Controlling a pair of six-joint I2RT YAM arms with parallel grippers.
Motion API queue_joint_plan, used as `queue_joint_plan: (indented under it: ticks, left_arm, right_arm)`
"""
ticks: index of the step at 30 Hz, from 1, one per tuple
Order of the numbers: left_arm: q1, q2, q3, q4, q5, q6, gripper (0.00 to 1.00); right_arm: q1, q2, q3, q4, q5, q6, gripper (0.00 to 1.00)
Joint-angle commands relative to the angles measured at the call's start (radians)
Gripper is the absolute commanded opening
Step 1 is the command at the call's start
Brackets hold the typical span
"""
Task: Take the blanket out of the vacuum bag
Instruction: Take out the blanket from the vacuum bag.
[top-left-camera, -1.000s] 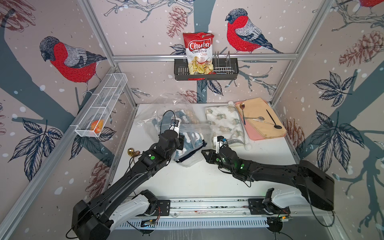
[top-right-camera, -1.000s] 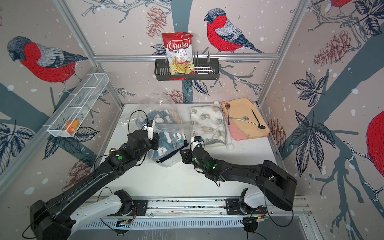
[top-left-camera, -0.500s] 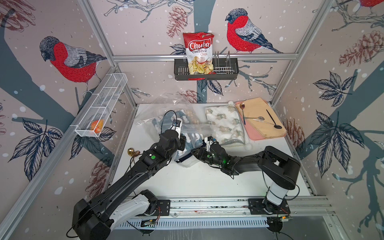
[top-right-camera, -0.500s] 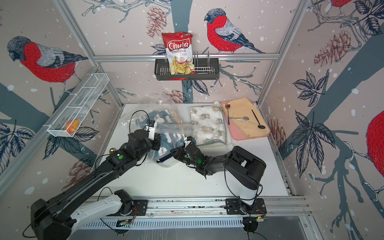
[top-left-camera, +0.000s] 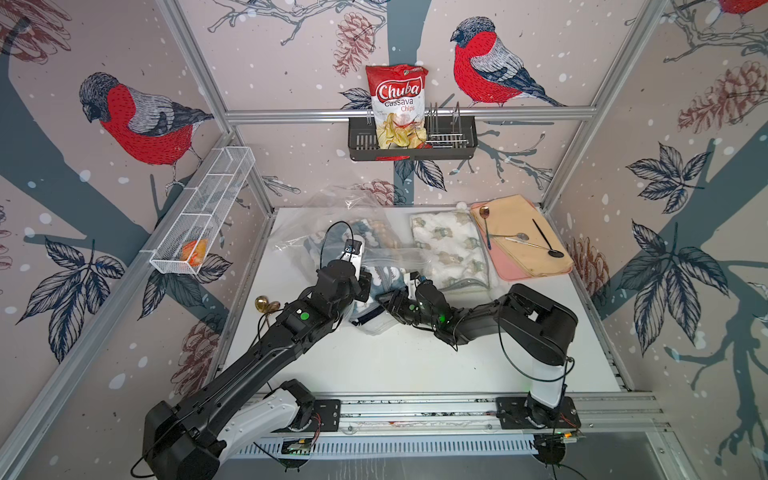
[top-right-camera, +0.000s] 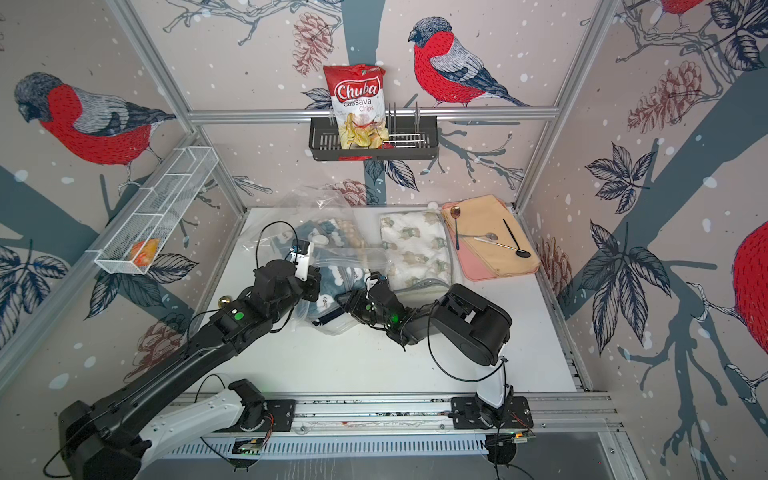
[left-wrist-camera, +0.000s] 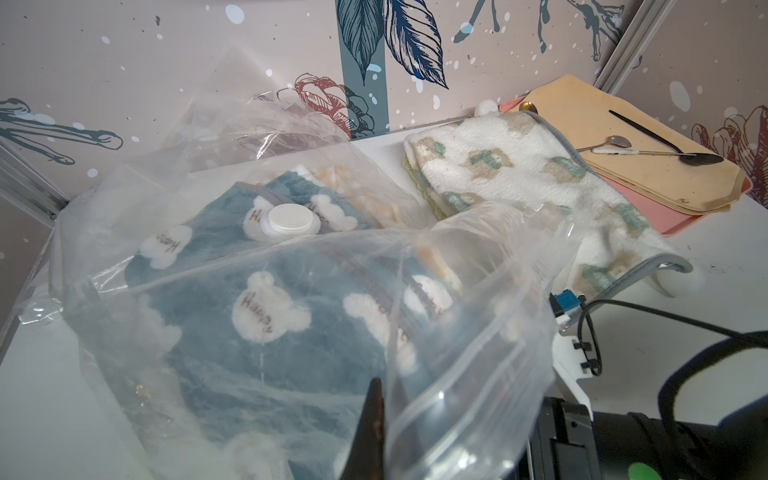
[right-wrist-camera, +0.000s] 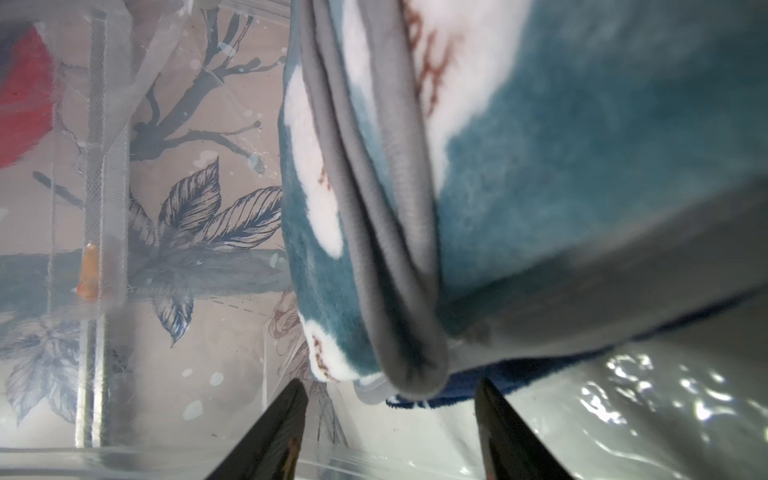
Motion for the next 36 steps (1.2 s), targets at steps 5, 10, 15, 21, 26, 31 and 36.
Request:
queue_joint_plan:
  ticks: [5, 10, 15, 21, 26, 31, 36]
  left_arm:
    - [0.000, 0.000, 0.000, 0.038, -0.004, 0.002, 0.05]
    - [-0.001, 0.005, 0.000, 0.037, -0.005, 0.003, 0.05]
    - [-0.001, 0.007, 0.000, 0.037, -0.010, 0.004, 0.06]
    - [0.000, 0.007, 0.000, 0.037, -0.010, 0.005, 0.06]
    - [-0.001, 0.007, 0.000, 0.038, -0.010, 0.006, 0.06]
    - [0.000, 0.005, 0.000, 0.037, -0.011, 0.006, 0.06]
    - [0.000, 0.006, 0.000, 0.038, -0.008, 0.006, 0.06]
  right_arm:
    - [-0.018, 0.038, 0.029, 0.054, -0.028, 0.031, 0.50]
    - [-0.012, 0.004, 0.065, 0.014, -0.040, -0.015, 0.34]
    - [-0.016, -0.007, 0.089, 0.021, -0.069, -0.023, 0.25]
    - [-0.022, -0.059, 0.108, -0.014, -0.048, -0.076, 0.23]
    - [-0.025, -0.049, 0.078, 0.007, -0.052, -0.060, 0.23]
    - [-0.023, -0.027, 0.052, 0.026, -0.050, -0.032, 0.27]
    - [-0.024, 0.008, 0.045, 0.056, -0.078, -0.008, 0.57]
